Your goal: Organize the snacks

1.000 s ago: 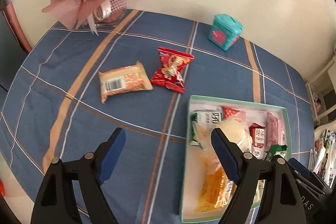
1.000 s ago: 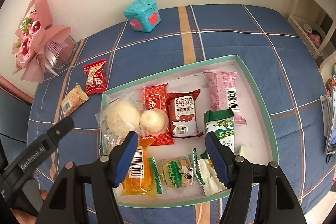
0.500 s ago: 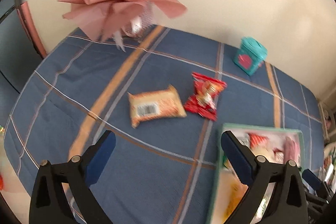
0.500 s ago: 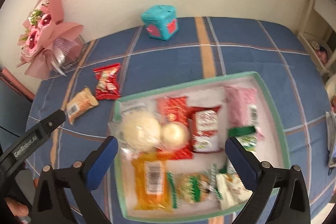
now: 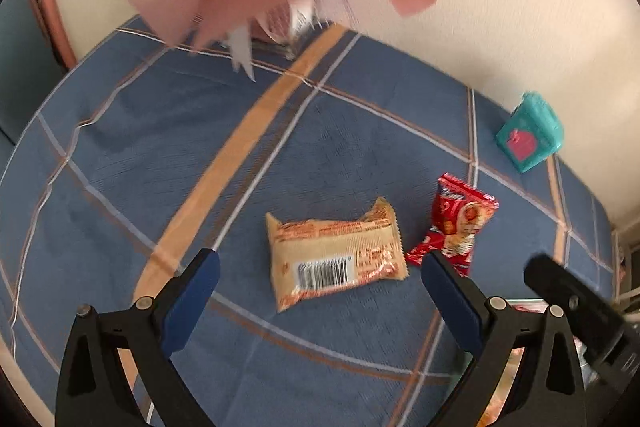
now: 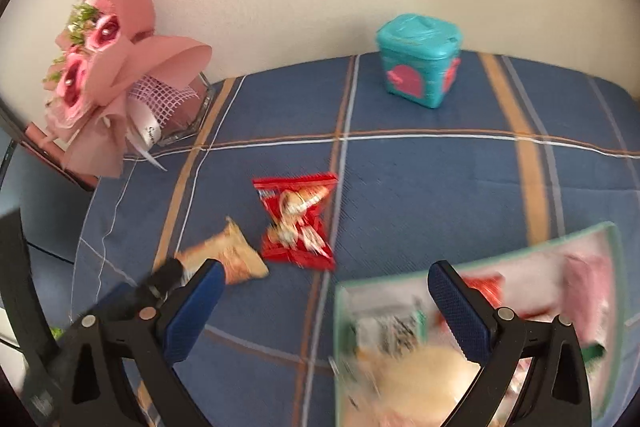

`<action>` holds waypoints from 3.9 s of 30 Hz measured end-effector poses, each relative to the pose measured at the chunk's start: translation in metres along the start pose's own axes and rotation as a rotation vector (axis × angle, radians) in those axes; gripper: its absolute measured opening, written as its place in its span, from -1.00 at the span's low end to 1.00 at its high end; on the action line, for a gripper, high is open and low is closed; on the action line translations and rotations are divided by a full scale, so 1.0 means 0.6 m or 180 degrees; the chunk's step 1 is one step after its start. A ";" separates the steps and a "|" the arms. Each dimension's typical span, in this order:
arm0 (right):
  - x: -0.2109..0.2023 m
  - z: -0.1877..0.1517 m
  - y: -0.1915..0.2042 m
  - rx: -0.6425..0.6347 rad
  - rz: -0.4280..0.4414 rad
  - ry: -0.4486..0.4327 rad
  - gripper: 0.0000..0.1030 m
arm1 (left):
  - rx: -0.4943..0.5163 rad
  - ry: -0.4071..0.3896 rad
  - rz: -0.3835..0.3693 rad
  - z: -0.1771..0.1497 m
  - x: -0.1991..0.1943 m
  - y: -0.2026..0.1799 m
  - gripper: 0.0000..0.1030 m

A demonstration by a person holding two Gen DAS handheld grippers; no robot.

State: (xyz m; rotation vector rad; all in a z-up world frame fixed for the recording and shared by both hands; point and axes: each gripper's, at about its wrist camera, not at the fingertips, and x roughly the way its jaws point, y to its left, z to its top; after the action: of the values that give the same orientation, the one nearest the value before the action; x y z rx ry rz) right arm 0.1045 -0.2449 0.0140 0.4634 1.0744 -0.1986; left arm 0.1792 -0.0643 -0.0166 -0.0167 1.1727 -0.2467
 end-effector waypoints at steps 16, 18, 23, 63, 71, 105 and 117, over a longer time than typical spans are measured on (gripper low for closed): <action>0.170 0.042 0.014 0.0193 0.0219 0.0512 0.12 | -0.0012 0.0232 -0.0110 0.018 0.098 -0.008 0.59; 0.175 0.040 0.013 0.0249 0.0314 0.0525 0.03 | 0.0007 0.0231 -0.0127 0.015 0.095 -0.011 0.54; 0.166 0.033 0.015 0.0254 0.0398 0.0517 -0.13 | -0.0045 0.0241 -0.0158 0.006 0.082 -0.012 0.37; -0.151 -0.209 -0.277 0.0719 -0.0407 0.0310 -0.02 | 0.0670 0.0432 -0.0960 -0.240 -0.129 -0.263 0.49; -0.153 -0.230 -0.256 0.0669 -0.0480 0.0277 0.52 | 0.0601 0.0196 -0.0752 -0.243 -0.167 -0.207 0.83; -0.247 -0.306 -0.190 0.0389 -0.0485 -0.0223 1.00 | 0.0810 -0.0149 0.0659 -0.297 -0.222 -0.113 0.90; -0.243 -0.304 -0.180 0.0281 -0.0546 -0.0209 1.00 | 0.0809 -0.0099 0.0745 -0.294 -0.217 -0.109 0.90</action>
State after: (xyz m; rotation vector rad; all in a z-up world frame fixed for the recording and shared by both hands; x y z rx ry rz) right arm -0.1504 -0.2671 0.0418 0.4408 1.0441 -0.4115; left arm -0.0411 -0.0815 0.0419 0.3367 1.0945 -0.1858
